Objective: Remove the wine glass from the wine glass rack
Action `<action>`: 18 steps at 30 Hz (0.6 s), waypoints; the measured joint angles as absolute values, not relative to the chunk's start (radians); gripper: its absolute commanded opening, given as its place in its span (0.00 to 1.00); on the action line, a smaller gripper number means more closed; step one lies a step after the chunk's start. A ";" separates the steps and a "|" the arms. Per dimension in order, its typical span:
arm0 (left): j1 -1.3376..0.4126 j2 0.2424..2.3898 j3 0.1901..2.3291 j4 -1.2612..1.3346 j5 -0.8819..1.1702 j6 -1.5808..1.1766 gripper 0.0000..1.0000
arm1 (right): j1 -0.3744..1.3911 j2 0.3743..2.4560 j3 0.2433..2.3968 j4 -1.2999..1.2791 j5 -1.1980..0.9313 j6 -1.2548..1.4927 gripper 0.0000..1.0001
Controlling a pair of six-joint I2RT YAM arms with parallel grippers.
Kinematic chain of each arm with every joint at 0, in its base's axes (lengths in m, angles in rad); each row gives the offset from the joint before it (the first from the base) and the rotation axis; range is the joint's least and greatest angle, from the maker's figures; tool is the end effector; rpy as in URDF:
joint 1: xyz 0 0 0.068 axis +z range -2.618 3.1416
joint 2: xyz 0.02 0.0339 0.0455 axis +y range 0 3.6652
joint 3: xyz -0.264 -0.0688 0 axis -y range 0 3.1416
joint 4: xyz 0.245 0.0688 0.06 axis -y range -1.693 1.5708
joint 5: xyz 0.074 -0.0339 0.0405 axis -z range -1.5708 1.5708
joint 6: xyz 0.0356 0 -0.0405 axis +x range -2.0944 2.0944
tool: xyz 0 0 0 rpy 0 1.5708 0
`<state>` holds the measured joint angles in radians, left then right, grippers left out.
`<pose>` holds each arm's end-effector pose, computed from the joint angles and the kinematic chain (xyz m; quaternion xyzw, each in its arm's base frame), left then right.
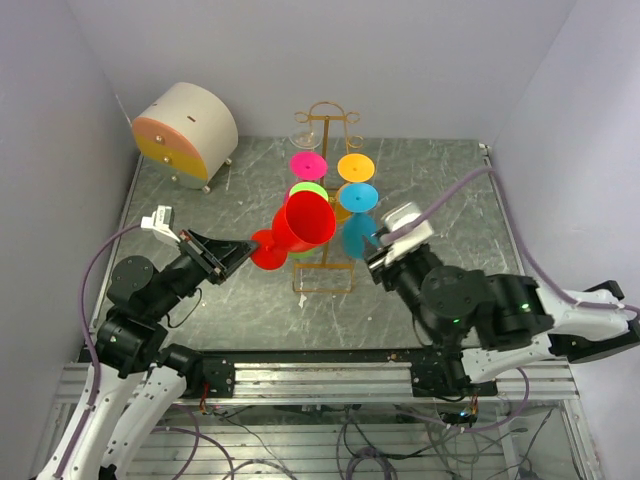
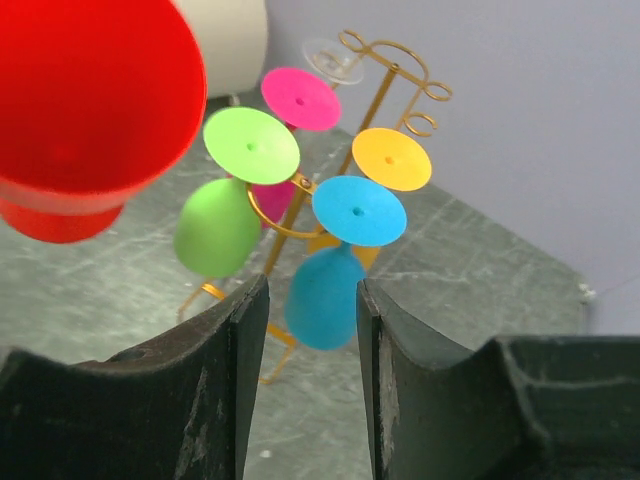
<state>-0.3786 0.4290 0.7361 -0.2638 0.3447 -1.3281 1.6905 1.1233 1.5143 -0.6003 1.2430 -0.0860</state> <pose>0.0910 -0.0491 0.3592 -0.2013 0.6627 -0.6141 0.3784 0.0104 0.1956 0.4826 -0.2591 0.6829 0.0534 0.6810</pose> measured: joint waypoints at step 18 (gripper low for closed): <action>-0.379 0.407 0.833 -0.455 0.281 -1.134 0.07 | 1.068 1.390 2.030 -0.987 0.314 0.199 0.52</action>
